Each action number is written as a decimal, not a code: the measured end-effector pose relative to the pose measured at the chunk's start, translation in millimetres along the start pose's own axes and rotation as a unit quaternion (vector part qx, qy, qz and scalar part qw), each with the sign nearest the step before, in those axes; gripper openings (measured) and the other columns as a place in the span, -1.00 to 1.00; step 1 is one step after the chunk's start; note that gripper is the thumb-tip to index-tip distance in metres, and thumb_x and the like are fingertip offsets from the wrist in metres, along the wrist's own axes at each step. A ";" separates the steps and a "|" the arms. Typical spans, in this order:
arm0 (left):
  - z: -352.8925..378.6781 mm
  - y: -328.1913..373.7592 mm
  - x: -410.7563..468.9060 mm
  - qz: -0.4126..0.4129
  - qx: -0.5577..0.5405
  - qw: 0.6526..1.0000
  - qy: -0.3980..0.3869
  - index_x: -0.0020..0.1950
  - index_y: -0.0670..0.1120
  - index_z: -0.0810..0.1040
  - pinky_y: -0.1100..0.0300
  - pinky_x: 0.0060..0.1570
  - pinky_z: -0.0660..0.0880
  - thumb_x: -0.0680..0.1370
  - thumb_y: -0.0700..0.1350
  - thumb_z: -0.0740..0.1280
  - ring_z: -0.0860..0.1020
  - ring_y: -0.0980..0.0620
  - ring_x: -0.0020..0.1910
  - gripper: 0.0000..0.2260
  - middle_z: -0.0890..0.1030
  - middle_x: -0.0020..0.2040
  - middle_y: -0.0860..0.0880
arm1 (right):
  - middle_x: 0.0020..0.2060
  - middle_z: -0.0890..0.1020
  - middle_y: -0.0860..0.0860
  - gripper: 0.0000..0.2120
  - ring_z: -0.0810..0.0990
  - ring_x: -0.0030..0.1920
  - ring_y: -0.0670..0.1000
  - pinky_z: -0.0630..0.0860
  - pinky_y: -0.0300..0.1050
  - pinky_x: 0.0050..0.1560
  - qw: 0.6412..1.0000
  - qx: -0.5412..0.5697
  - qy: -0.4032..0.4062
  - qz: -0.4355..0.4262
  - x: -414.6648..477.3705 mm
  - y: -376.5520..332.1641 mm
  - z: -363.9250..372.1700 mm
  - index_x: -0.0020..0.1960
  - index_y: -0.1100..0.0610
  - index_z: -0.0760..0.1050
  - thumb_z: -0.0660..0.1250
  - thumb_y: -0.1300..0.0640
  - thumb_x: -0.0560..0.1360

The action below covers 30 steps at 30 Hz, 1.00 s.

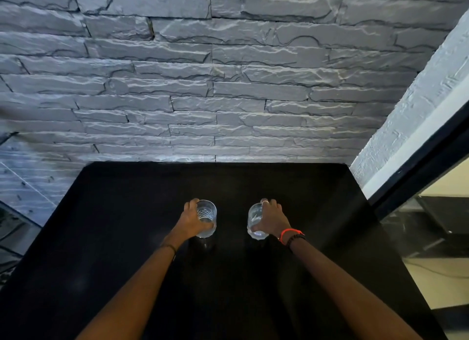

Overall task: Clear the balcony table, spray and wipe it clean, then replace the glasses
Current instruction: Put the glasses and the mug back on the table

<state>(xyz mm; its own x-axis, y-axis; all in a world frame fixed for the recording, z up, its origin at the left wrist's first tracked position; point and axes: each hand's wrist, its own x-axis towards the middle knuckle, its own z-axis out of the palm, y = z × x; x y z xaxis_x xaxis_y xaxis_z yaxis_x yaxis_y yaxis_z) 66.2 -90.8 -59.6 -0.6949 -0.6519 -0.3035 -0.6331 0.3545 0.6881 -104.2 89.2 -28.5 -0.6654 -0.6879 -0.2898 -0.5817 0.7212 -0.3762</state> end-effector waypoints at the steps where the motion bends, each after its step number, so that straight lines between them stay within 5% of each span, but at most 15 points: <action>1: 0.5 0.6 -0.5 -0.003 0.007 1.000 0.003 0.48 -0.13 0.12 -0.02 0.30 0.41 0.29 -0.03 0.59 0.33 -0.14 0.36 -0.08 0.22 0.40 -0.16 | 0.29 0.30 0.13 -0.04 0.30 0.29 0.14 0.39 -0.03 0.26 1.000 0.001 -0.005 0.001 -0.2 -0.3 -0.7 0.42 0.17 0.15 0.55 -0.08 0.19; 9: -0.9 2.8 -23.7 -0.008 0.004 0.999 0.037 0.55 -0.10 0.00 -0.06 0.40 0.26 0.21 0.14 0.60 0.14 -0.15 0.48 0.12 0.12 0.49 -0.13 | 0.36 0.25 0.18 0.02 0.18 0.40 0.18 0.24 0.04 0.40 0.999 0.003 0.035 -0.019 -4.7 -14.2 -2.4 0.49 0.18 0.04 0.45 -0.25 0.27; 16: -17.1 -14.6 -69.7 -0.023 -0.056 0.992 0.107 0.55 -0.08 0.06 -0.01 0.42 0.26 0.27 0.20 0.54 0.15 -0.06 0.49 0.02 0.13 0.51 -0.08 | 0.37 0.28 0.16 -0.40 0.16 0.42 0.12 0.27 -0.01 0.39 0.981 0.030 0.139 -0.132 -17.8 -62.8 7.9 0.43 0.20 0.21 0.30 0.00 0.49; 22: -28.3 -34.5 -135.5 -0.052 -0.137 0.960 0.238 0.51 -0.06 0.16 0.11 0.36 0.29 0.39 0.27 0.38 0.27 0.00 0.44 -0.17 0.28 0.43 -0.04 | 0.26 0.40 0.09 -0.60 0.28 0.35 0.07 0.30 -0.11 0.34 0.954 0.106 0.100 -0.261 -50.6 -109.3 34.8 0.32 0.21 0.38 0.27 0.17 0.50; 30: -28.3 -67.3 -229.2 -0.070 -0.149 0.894 0.416 0.47 -0.05 0.23 0.27 0.22 0.31 0.51 0.17 0.31 0.35 0.17 0.33 -0.39 0.37 0.36 0.02 | 0.14 0.46 0.00 -0.70 0.35 0.23 -0.02 0.37 -0.21 0.14 0.928 0.105 0.018 -0.358 -112.5 -167.9 84.9 0.25 0.09 0.43 0.24 0.14 0.53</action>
<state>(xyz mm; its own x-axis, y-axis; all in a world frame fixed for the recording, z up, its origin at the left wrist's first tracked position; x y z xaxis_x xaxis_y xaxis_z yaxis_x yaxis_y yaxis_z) 277.8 15.8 -17.7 -0.0438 -0.9929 0.1102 -0.4891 0.1175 0.8643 108.0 38.5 -7.5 -0.1605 -0.9786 0.1284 -0.7792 0.0458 -0.6252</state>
